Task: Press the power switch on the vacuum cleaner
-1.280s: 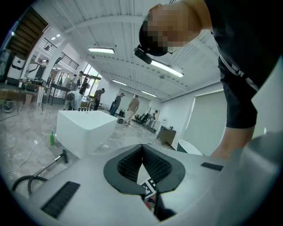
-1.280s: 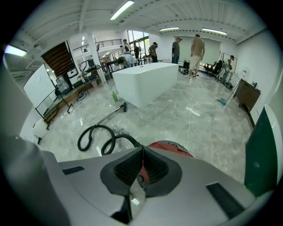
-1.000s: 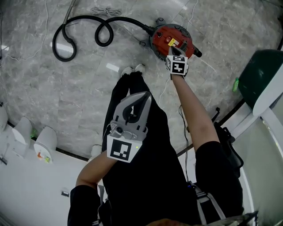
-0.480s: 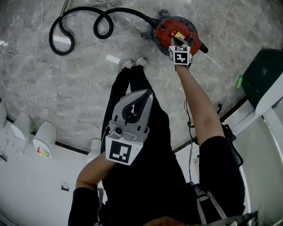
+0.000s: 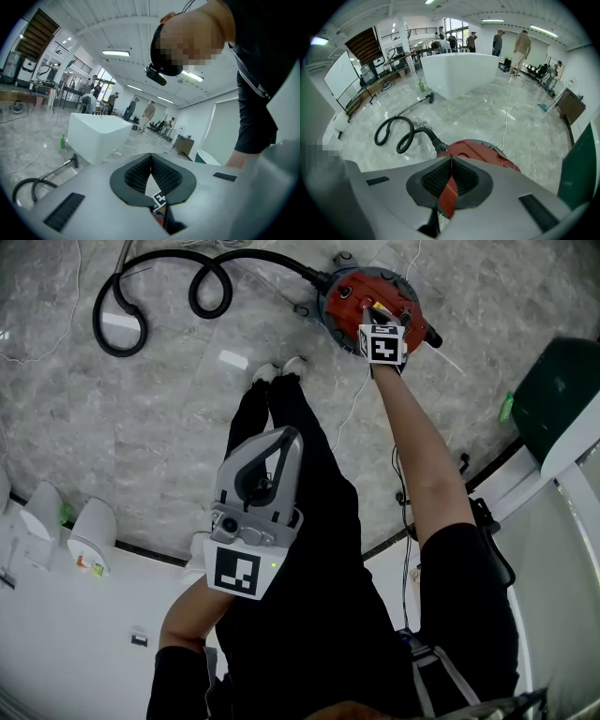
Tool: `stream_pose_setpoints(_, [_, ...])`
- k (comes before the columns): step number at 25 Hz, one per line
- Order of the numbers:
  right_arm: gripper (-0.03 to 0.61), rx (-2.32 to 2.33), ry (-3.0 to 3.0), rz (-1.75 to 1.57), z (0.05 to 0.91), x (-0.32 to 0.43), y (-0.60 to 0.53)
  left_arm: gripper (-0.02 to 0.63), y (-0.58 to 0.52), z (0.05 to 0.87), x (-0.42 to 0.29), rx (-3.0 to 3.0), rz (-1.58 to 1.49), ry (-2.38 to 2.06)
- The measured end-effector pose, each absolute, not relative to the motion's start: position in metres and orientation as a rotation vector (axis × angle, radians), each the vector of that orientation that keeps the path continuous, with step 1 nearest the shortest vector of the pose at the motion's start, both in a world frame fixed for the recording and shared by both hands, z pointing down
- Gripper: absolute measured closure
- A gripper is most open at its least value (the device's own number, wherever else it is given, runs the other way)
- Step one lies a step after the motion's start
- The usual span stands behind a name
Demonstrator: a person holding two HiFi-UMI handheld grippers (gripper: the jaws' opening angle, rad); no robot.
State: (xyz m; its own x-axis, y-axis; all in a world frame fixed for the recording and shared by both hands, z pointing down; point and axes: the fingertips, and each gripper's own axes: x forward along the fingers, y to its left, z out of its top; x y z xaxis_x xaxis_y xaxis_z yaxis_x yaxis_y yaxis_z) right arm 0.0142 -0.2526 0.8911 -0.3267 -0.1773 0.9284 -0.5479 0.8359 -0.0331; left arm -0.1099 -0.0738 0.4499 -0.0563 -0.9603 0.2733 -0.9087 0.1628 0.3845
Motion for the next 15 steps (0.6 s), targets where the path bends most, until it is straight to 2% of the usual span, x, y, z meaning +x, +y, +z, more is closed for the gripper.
stream_pose_setpoints(6, [0.558,0.629,-1.867,0.526,0.914,0.022,-0.256,0.595,-0.073,0.468,-0.116,1.728,-0.157,-2.000])
stream_pose_setpoints(15, [0.558,0.620,-1.859,0.525,0.929,0.021,-0.261,0.595,-0.074,0.477,-0.107,1.709,-0.172,-1.990])
